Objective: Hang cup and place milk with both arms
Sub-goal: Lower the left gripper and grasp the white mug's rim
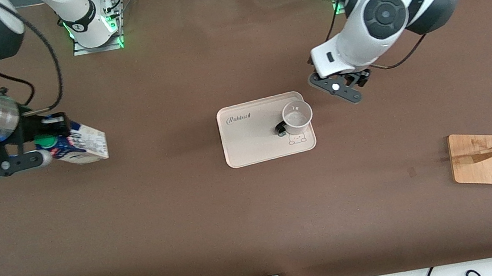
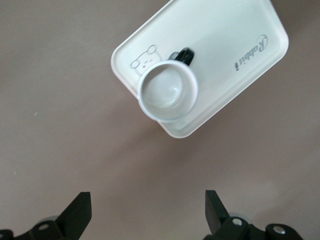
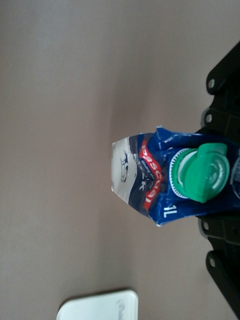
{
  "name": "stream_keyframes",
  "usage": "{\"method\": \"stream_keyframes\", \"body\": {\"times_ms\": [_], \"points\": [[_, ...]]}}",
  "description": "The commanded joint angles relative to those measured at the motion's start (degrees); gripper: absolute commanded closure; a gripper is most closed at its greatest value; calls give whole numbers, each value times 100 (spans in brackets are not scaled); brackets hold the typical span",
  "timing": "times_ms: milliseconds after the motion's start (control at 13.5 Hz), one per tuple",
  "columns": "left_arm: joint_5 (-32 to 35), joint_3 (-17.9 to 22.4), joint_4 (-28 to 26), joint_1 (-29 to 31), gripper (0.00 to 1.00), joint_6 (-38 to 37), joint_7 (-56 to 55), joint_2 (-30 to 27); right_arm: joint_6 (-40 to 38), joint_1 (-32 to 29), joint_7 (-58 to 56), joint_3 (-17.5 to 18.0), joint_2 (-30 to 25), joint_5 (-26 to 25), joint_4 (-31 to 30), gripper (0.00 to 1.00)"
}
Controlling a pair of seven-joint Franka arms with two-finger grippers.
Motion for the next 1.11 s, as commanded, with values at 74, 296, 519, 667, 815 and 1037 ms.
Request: {"method": "stream_keyframes", "body": {"times_ms": [74, 296, 519, 667, 815, 1037], "points": [[11, -188, -734, -196, 0, 1185, 419, 19, -3, -382, -473, 68, -187, -89, -455, 54], [63, -188, -1456, -557, 0, 2688, 420, 299, 339, -488, -517, 59, -187, -177, -991, 54], [878, -188, -1370, -584, 0, 2981, 385, 722, 524, -558, -517, 59, -187, -213, -1343, 54], [1030, -188, -1370, -645, 0, 3087, 350, 845, 735, -567, -517, 50, -187, -239, -1597, 54], [1048, -171, -1361, -716, 0, 3140, 358, 942, 998, -567, -499, 50, -204, -362, -1940, 54], [1434, -171, -1186, -716, 0, 3298, 314, 1249, 1569, -681, -490, 50, -319, -362, -2388, 54]]}}
